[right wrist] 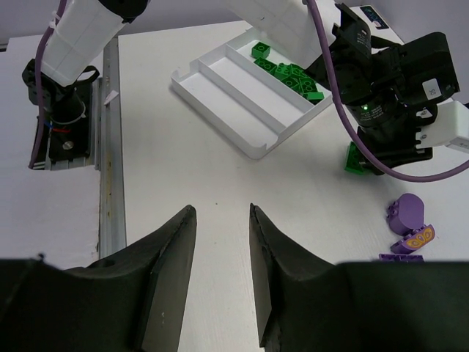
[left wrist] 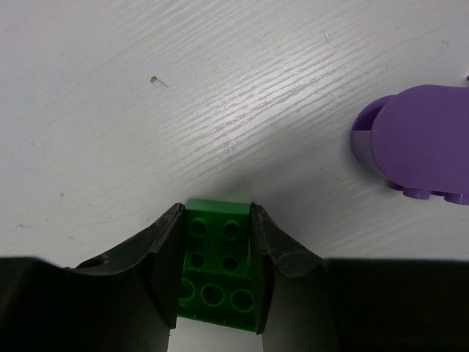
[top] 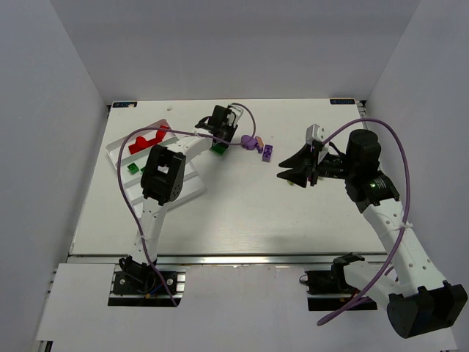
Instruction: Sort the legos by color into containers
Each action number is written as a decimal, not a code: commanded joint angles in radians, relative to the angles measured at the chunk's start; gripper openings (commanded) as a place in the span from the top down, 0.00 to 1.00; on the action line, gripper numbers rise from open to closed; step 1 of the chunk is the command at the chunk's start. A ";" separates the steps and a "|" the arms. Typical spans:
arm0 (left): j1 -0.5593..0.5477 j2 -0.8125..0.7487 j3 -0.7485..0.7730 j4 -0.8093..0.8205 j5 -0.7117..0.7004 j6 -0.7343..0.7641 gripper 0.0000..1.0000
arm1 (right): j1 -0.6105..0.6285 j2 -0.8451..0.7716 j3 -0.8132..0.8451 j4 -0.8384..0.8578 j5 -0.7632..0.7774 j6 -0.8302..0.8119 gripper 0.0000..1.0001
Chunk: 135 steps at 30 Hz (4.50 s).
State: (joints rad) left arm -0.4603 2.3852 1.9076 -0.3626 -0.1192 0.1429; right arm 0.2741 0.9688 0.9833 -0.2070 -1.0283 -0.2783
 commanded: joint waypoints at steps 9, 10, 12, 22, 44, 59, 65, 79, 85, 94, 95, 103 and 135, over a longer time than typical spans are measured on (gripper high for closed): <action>0.000 -0.307 -0.184 0.082 0.115 -0.118 0.90 | -0.015 -0.018 -0.035 0.061 -0.030 0.027 0.62; 0.008 -0.340 -0.218 0.105 0.118 -0.130 0.91 | -0.015 -0.016 -0.040 0.069 -0.036 0.036 0.63; 0.023 -0.418 -0.299 0.143 0.115 -0.167 0.92 | -0.015 -0.002 -0.044 0.077 -0.036 0.057 0.71; 0.271 -0.564 -0.491 0.091 0.041 -0.310 1.00 | -0.015 0.021 -0.063 0.113 -0.012 0.103 0.94; 0.405 -0.534 -0.533 0.088 -0.019 -0.318 0.38 | -0.015 0.027 -0.075 0.138 0.010 0.116 0.87; 0.142 -0.632 -0.530 0.099 0.159 -0.333 0.26 | -0.015 0.021 -0.095 0.156 0.132 0.100 0.11; 0.107 -0.581 -0.510 0.093 0.158 -0.588 0.18 | -0.016 -0.007 -0.130 0.227 0.188 0.114 0.11; 0.046 -0.341 -0.257 -0.170 -0.109 -0.980 0.12 | -0.055 -0.051 -0.129 0.230 0.198 0.142 0.11; 0.028 -0.276 -0.182 -0.239 -0.177 -0.982 0.12 | -0.070 -0.070 -0.130 0.239 0.185 0.152 0.11; 0.003 -0.118 0.016 -0.381 -0.241 -0.948 0.12 | -0.085 -0.120 -0.143 0.262 0.175 0.169 0.11; 0.003 -0.104 0.033 -0.395 -0.252 -0.947 0.12 | -0.091 -0.125 -0.143 0.264 0.174 0.171 0.11; -0.008 -0.064 0.096 -0.452 -0.295 -0.942 0.13 | -0.105 -0.151 -0.149 0.276 0.154 0.182 0.11; -0.054 -0.059 -0.002 -0.400 -0.177 -0.761 0.81 | -0.141 -0.193 -0.166 0.308 0.122 0.214 0.11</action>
State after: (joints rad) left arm -0.5102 2.3734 1.9652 -0.7334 -0.3855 -0.6498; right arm 0.1402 0.7929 0.8204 0.0555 -0.8898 -0.0799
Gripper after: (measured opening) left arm 0.437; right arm 0.895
